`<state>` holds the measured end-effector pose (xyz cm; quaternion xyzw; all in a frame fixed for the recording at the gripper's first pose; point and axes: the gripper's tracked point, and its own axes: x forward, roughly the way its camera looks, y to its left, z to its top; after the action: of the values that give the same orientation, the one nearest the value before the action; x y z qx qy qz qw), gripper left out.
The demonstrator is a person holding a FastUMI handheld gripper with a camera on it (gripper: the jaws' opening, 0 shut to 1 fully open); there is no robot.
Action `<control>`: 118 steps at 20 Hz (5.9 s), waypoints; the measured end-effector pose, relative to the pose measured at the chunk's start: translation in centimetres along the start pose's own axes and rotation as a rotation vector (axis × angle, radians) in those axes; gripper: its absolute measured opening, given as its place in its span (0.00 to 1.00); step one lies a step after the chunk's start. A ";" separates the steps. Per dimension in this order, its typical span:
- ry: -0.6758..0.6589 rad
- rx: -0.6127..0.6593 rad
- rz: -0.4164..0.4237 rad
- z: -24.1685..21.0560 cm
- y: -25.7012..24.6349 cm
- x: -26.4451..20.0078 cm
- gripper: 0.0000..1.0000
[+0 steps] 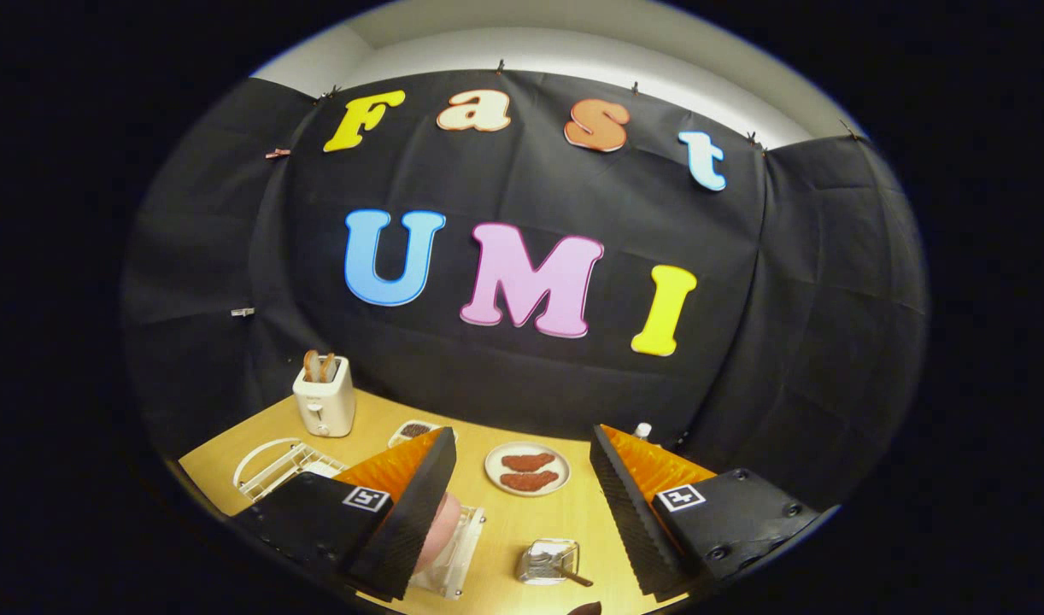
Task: Take the plate from the dish rack, then take the spoon from the basket and place it into the plate.
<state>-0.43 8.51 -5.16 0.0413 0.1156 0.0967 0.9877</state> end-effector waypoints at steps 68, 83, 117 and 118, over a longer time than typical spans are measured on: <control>0.834 0.722 -0.017 -37.7 11.6 -10.8 0.19; 0.767 0.445 -0.109 -36.8 7.5 -8.9 0.70; 0.600 0.112 0.060 -30.9 -7.4 3.5 0.10; 0.597 0.121 0.061 -30.4 -7.5 3.2 0.09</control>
<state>-3.16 3.61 -36.17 0.0734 0.4049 0.1271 0.9025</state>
